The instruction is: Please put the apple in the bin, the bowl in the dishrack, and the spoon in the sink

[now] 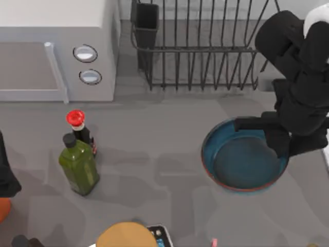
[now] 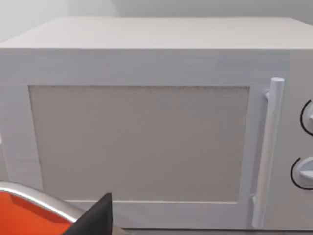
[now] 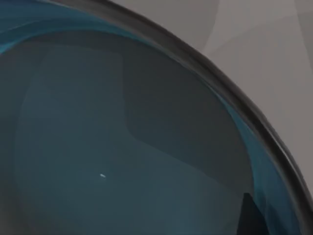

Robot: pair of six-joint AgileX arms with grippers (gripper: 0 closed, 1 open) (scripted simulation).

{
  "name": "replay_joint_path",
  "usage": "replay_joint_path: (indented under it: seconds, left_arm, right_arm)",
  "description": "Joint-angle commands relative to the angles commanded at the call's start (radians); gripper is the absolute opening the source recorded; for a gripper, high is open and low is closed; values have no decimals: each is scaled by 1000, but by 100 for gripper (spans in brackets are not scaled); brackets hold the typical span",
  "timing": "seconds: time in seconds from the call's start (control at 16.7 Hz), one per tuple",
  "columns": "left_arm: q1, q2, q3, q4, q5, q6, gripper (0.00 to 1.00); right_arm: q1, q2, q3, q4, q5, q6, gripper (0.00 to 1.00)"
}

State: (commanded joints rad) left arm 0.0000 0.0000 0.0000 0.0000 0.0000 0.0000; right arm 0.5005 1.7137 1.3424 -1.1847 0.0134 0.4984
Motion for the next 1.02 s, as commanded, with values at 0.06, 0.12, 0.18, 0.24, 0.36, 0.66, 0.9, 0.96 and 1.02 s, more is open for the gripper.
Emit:
replay_joint_path:
  seconds: [0.06,0.12,0.18,0.24,0.36,0.66,0.9,0.96,1.02]
  left_arm:
    - [0,0,0,0,0,0,100]
    - [0,0,0,0,0,0,100]
    - [0,0,0,0,0,0,100]
    - [0,0,0,0,0,0,100]
    - [0,0,0,0,0,0,100]
    - [0,0,0,0,0,0,100]
    - [0,0,0,0,0,0,100]
    - [0,0,0,0,0,0,100]
    - [0,0,0,0,0,0,100]
  right_arm:
    - [13,-3,4,20,21,-9,0]
    - [31,-9,10,51,53,-24,0]
    - [54,-16,17,92,94,-41,0]
    - [80,-25,24,142,143,-62,0]
    - [143,-47,41,270,261,-112,0]
    - [322,-132,77,691,620,-265,0]
    - [452,-212,91,997,888,-385,0]
    - [478,-229,93,1051,939,-409,0]
    - [500,-245,94,1094,982,-431,0]
